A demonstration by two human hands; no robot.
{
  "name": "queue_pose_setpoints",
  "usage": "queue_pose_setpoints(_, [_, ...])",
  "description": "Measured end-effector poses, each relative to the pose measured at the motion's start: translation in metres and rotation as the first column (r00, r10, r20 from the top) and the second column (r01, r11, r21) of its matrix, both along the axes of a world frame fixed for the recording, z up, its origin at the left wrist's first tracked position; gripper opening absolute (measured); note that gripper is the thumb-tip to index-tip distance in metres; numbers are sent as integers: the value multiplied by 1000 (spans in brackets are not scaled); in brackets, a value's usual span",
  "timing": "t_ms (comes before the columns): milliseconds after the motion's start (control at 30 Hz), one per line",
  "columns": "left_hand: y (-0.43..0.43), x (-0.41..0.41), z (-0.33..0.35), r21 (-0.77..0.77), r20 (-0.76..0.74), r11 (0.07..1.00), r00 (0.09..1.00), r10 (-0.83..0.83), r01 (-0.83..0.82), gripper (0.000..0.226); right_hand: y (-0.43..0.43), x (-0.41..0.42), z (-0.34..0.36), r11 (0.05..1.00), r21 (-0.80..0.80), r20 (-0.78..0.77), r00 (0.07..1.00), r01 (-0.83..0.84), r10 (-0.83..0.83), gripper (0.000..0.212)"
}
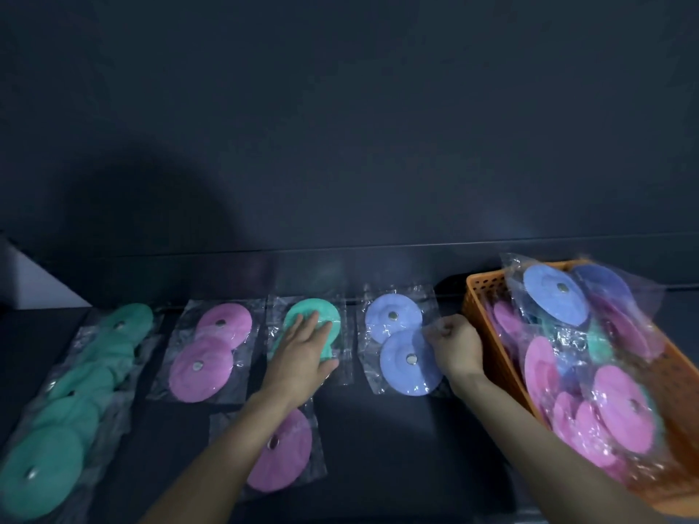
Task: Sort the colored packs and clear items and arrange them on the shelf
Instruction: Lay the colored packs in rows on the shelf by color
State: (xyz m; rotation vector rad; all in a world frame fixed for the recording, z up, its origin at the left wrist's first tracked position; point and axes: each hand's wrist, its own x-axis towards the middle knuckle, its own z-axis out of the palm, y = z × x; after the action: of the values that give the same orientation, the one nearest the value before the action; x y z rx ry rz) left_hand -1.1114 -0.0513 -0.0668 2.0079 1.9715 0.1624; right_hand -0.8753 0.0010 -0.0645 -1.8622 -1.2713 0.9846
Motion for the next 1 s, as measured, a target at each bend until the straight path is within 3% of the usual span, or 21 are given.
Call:
queue_pose_setpoints(33, [0,0,-1,-2,-1,1000,1000,1,-1,68,-2,0,2,1000,24,30,999,-16,15,5])
queue_pose_setpoints(100, [0,-2,-1,5,-2,1000,1000,14,-14,67,-7,0,5,981,137,193,975,-137,109,27])
queue_pose_setpoints(167, [0,-5,-2,-2,-9,999,999,37,-37,63,-13,-2,5,914,199,425,871,-354,245,44])
queue_pose_setpoints(267, [-1,-9,-4,-72,-53,995,997,62,-66,56,-26,-10,-2,831,55,656,648,-554,388,59])
queue_pose_setpoints(367, [-3,-9,-8,-87,-55,995,997,53,-58,54,-35,-15,-13,782,-74,717,512,-619,473,61])
queue_pose_setpoints(567, [-8,-10,-3,-40,-37,998,998,52,-54,56,-38,-16,-5,733,-89,721,464,-675,514,58])
queue_pose_setpoints(667, [-23,-16,9,75,84,994,994,72,-79,58,-50,-23,5,725,34,677,549,-688,489,57])
queue_pose_setpoints(733, [-44,-26,17,153,187,977,975,121,-150,54,-63,-32,8,717,169,613,642,-676,461,49])
queue_pose_setpoints(800, [-68,-40,19,187,222,951,954,203,-246,48,-76,-45,9,685,238,570,670,-688,475,40])
queue_pose_setpoints(1000, [-118,-69,14,130,252,885,878,407,-448,47,-99,-87,9,634,106,445,606,-766,659,34])
